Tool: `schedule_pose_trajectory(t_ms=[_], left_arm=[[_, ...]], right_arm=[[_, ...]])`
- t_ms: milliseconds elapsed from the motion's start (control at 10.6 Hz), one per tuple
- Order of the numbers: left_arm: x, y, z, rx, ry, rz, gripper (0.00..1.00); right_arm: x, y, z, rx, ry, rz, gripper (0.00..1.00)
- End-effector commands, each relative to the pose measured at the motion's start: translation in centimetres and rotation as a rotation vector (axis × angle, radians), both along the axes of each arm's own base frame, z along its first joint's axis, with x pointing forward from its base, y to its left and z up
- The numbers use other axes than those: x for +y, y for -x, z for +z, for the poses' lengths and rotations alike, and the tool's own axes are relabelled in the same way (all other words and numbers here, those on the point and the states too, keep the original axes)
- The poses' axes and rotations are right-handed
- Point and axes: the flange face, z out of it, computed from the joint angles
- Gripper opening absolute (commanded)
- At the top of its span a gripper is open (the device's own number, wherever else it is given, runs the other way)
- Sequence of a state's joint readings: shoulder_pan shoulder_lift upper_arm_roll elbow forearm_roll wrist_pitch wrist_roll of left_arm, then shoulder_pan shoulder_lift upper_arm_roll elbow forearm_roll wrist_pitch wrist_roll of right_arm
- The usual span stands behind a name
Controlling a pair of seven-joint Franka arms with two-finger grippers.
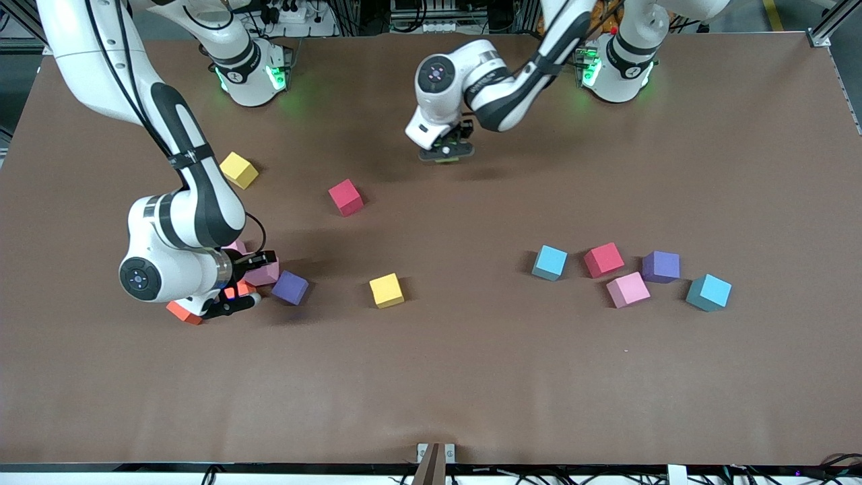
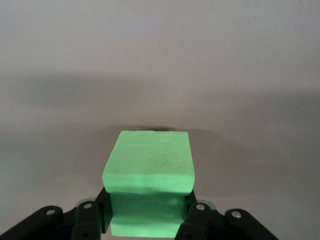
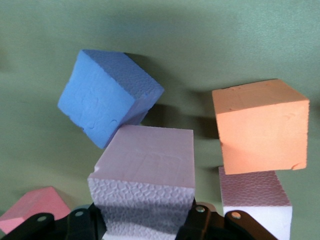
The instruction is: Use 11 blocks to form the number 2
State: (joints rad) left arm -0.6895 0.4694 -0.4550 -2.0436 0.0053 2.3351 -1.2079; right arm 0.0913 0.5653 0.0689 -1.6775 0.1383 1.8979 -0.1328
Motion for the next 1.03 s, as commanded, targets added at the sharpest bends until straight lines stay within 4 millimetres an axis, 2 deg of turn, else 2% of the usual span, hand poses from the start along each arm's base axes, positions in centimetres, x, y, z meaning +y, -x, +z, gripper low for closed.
schedule_pose_trajectory(t_ms=[0, 376, 658, 752, 846, 940], left_arm=[[-2.2, 2.3, -1.9, 0.008, 0.013, 0.035, 0.41], [-3.2, 6.0, -2.6, 0.019, -0.006, -0.019, 0.42], [-3.2, 6.2, -2.9, 0.025, -0.009, -0.021, 0.51], [-3.2, 6.2, -2.9, 0.025, -0.01, -0.022, 0.65], [-3.2, 6.2, -2.9, 0.025, -0.011, -0.022, 1.0], [-3.3, 5.9, -2.6, 0.021, -0.005, -0.018, 1.0]], right_arm=[[2.6, 0.9, 2.7, 0.016, 0.007, -0.058, 0.27], [6.3, 2.1, 4.4, 0.043, -0.002, -0.099, 0.28], [8.4, 2.9, 5.4, 0.063, -0.001, -0.144, 0.28], [8.9, 3.3, 5.6, 0.073, 0.0, -0.137, 0.28], [9.6, 3.8, 6.1, 0.085, -0.004, -0.113, 0.28], [10.7, 4.5, 7.1, 0.08, -0.016, -0.082, 0.27]])
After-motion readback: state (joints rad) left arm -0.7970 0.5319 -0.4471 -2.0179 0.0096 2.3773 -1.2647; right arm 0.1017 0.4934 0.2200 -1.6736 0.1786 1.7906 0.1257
